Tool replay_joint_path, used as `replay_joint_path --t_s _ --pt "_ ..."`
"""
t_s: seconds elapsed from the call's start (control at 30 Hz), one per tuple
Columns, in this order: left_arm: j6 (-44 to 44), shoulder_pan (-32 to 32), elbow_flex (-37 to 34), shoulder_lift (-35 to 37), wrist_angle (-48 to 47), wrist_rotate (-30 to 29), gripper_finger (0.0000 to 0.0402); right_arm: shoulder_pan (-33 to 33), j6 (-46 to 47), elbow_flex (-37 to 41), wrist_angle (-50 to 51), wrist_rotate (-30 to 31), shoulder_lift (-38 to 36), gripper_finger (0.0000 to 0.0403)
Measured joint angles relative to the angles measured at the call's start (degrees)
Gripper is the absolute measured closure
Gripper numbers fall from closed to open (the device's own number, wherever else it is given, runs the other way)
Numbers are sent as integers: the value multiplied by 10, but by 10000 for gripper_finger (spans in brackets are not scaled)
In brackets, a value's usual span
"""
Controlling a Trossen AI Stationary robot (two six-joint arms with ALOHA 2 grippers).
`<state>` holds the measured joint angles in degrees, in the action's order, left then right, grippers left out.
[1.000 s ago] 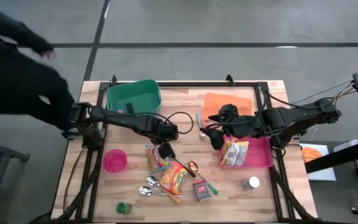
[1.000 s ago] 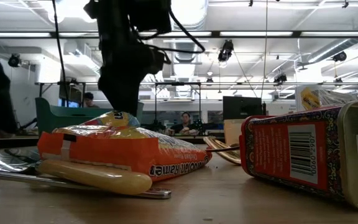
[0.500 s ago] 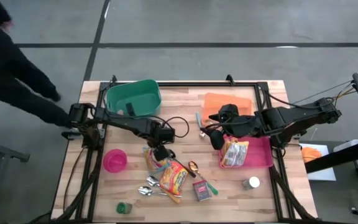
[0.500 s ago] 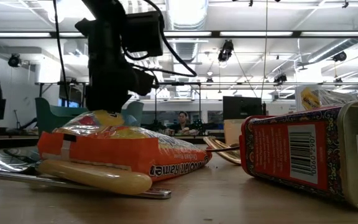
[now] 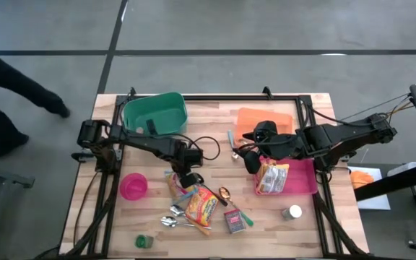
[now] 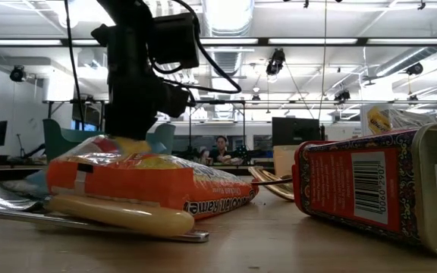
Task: Pick & Place Food Item
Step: Put the blue noodle pack into the pink bin
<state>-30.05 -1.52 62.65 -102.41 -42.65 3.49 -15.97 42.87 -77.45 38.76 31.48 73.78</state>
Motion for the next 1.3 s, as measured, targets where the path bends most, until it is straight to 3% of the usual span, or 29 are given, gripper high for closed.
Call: replay_joint_path --t_s 0.37,0.77,1.03,1.3 --pt "-12 0 0 32 -10 47 401 0 7 0 -2 -2 1 68" --pt "-33 11 26 171 9 37 401 0 15 0 -4 -4 18 68" --pt "-60 28 34 247 80 29 401 1 3 0 -38 -4 41 68" --pt "-163 79 35 294 175 -106 401 1 3 0 -70 5 46 68"
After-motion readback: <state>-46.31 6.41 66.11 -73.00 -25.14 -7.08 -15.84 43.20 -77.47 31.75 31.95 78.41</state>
